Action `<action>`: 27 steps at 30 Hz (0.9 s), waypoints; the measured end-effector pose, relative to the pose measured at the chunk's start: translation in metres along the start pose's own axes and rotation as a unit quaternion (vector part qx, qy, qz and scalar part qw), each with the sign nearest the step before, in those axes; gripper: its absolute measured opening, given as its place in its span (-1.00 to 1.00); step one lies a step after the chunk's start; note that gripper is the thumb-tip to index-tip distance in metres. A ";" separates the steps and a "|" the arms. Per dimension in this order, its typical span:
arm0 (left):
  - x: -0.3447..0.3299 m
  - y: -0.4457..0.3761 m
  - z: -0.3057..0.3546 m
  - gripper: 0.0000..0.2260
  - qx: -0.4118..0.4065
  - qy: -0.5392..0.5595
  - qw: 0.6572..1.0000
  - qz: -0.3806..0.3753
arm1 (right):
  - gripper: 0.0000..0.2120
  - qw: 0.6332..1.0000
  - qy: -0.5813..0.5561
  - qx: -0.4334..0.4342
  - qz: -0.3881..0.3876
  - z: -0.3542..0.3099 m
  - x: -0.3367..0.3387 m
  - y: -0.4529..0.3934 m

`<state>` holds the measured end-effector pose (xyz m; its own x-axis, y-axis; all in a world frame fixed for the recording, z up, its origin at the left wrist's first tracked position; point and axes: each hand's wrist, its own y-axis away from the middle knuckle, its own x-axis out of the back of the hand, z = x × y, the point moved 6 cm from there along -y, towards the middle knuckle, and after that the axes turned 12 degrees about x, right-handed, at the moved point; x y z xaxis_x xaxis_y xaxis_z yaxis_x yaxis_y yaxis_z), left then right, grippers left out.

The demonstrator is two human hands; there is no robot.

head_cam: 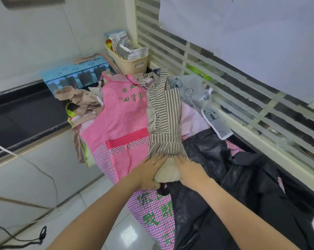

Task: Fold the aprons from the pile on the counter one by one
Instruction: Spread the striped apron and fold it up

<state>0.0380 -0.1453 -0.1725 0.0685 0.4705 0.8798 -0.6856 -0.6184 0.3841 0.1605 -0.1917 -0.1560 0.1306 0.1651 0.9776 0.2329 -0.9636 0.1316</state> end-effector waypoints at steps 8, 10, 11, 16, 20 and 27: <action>0.094 0.030 -0.017 -0.39 0.100 0.357 0.917 -0.146 | -0.87 0.964 -0.203 -0.039 -0.166 -0.006 0.102 -0.020; 0.086 0.046 -0.015 -0.45 0.100 0.438 0.862 -0.234 | -0.87 0.913 -0.334 -0.096 -0.212 -0.010 0.094 -0.004; 0.076 0.052 -0.014 -0.45 0.108 0.463 0.839 -0.265 | -0.90 0.883 -0.384 -0.122 -0.242 -0.013 0.084 0.007; 0.001 0.062 -0.020 -0.45 0.220 0.541 0.779 -0.228 | -0.82 0.810 -0.503 -0.243 -0.178 -0.005 0.020 0.042; -0.021 0.064 -0.020 -0.53 0.254 0.611 0.738 -0.135 | -0.59 0.839 -0.445 -0.310 -0.043 -0.007 0.001 0.045; -0.013 0.050 -0.030 -0.60 0.326 0.418 0.843 0.094 | -0.50 0.880 -0.296 -0.370 0.021 -0.021 -0.010 0.044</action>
<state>-0.0190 -0.1629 -0.1735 -0.7185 0.4360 0.5419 -0.0643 -0.8175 0.5724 0.1489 -0.2404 -0.1568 0.6550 -0.0054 0.7556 -0.4474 -0.8086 0.3820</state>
